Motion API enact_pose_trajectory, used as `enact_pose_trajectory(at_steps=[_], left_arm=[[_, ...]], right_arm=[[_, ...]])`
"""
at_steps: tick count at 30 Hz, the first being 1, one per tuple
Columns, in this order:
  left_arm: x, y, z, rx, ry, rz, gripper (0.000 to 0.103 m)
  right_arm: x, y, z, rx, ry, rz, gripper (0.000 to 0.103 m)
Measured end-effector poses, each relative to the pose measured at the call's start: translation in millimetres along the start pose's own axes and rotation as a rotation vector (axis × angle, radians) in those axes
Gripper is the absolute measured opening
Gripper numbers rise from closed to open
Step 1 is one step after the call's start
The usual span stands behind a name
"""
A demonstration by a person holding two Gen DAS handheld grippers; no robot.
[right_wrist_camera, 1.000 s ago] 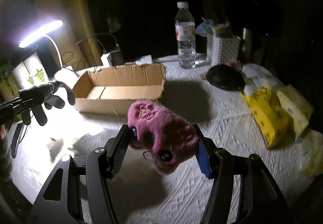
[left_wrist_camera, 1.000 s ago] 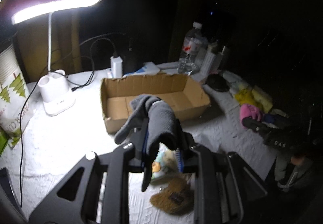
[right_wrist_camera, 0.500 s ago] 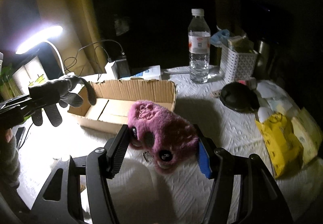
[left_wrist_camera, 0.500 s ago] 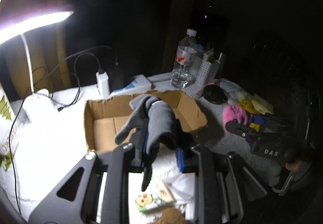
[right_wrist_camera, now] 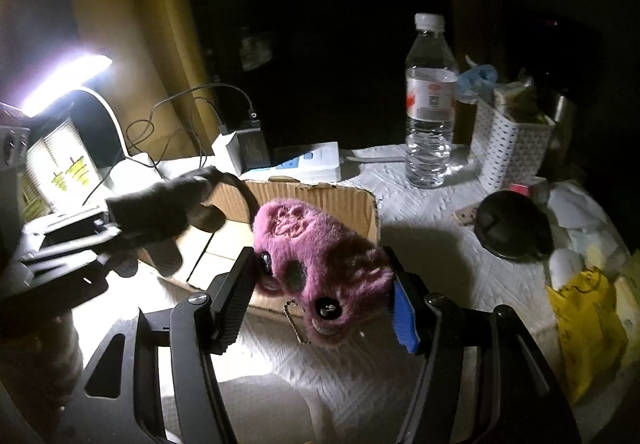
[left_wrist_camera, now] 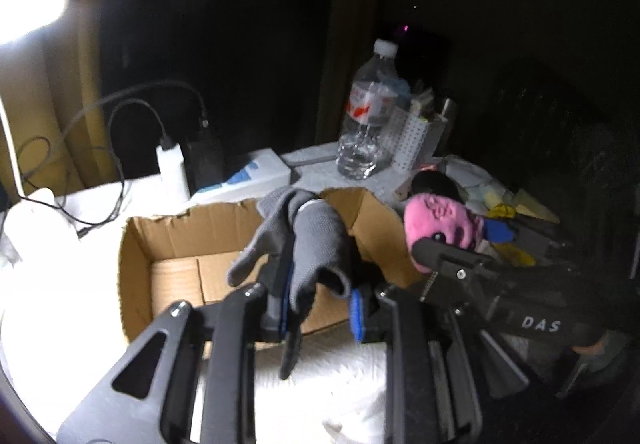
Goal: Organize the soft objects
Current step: 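Carry the glove and pink plush into the cardboard box and open both grippers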
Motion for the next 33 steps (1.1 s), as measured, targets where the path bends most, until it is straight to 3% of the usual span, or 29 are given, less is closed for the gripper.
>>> enact_pose_trajectory(at_steps=[8, 11, 15, 33], left_arm=[[36, 4, 6, -0.008, -0.005, 0.064, 0.03], [36, 4, 6, -0.007, -0.016, 0.068, 0.042], [29, 5, 14, -0.041, -0.005, 0.068, 0.07], [-50, 15, 5, -0.018, -0.069, -0.004, 0.072]], right_arm=[[27, -8, -2, 0.001, -0.023, 0.014, 0.065], [31, -9, -4, 0.011, -0.04, 0.013, 0.068], [28, -10, -9, 0.026, -0.022, 0.006, 0.073], [-29, 3, 19, -0.003, 0.012, -0.04, 0.076]])
Point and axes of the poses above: each gripper's, at about its wrist camera, not at the fingertips, and x roughly the way its jaws point, z to its left, y to its underside, the point moved 1 cm from there along x, roughly the way its jaws point, and after that the axes turned 1 degree about z, right-handed, at the moved point
